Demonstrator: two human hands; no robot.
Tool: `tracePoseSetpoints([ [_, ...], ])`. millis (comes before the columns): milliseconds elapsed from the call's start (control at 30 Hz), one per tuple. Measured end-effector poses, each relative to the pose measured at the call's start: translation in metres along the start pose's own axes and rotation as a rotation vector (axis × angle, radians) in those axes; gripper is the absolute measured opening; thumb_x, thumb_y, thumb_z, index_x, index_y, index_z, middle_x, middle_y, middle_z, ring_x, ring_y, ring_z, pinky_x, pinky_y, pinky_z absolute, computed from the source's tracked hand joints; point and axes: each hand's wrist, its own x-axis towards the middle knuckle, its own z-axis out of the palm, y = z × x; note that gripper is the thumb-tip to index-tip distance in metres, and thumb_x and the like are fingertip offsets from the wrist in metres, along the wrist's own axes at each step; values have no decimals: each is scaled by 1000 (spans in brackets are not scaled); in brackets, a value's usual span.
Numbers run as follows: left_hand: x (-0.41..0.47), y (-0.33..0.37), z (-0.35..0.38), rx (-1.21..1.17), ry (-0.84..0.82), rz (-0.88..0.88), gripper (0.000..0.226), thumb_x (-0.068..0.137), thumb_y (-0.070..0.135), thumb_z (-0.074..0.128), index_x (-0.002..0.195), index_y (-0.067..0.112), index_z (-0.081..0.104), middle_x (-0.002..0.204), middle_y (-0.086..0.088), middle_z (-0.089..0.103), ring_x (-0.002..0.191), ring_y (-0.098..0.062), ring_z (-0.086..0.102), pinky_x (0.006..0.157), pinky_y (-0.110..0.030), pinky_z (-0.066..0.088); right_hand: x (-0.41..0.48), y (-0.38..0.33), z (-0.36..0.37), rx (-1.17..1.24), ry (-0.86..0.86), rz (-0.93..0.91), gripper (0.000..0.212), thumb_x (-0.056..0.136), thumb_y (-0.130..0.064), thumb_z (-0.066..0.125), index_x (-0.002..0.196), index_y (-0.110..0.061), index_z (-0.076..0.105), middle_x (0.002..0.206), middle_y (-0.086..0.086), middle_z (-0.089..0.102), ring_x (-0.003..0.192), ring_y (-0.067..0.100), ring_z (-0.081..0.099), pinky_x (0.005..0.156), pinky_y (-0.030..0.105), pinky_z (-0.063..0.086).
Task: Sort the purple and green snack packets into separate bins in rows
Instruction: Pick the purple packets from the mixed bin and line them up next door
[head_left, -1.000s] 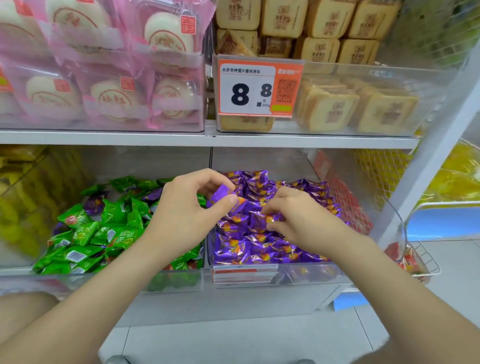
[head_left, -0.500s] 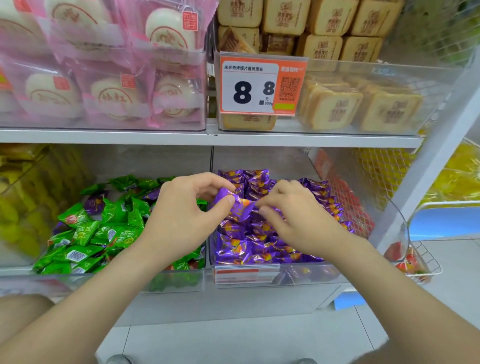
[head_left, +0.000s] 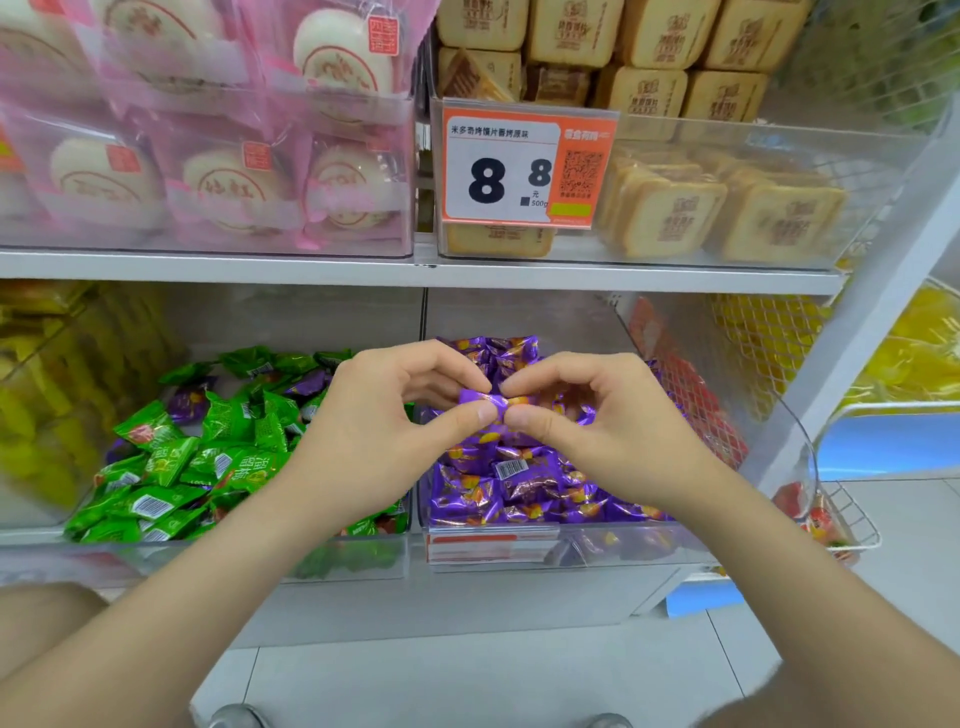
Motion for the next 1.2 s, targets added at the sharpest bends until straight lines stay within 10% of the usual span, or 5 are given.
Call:
tracePoseSetpoints([
  [367, 1, -10, 10, 263, 160, 33, 11, 86, 23, 83, 86, 28, 73, 79, 14, 74, 82, -4, 71, 76, -18, 53, 0, 41, 7, -648, -353, 87, 48, 70, -49, 92, 110, -35, 71, 107, -19, 68, 103, 11, 56, 86, 39, 54],
  [533, 1, -9, 11, 262, 148, 30, 10, 86, 24, 82, 86, 28, 73, 79, 15, 74, 83, -4, 70, 75, -13, 51, 4, 46, 6, -595, -329, 43, 22, 85, -34, 75, 107, -29, 77, 96, -13, 76, 88, 10, 66, 84, 35, 56],
  [1033, 0, -10, 6, 262, 100, 46, 10, 88, 25, 82, 89, 30, 73, 82, 15, 73, 84, -4, 70, 75, -12, 50, 15, 59, 11, -662, -297, -52, 37, 99, -24, 70, 136, -24, 64, 118, -2, 64, 111, 25, 62, 92, 44, 53],
  [1200, 0, -9, 5, 266, 97, 51, 11, 89, 24, 82, 90, 30, 73, 82, 17, 73, 84, -3, 70, 75, -8, 48, 14, 58, 10, -736, -276, -120, 14, 97, -28, 71, 109, -28, 78, 106, -7, 68, 102, 22, 55, 90, 47, 51],
])
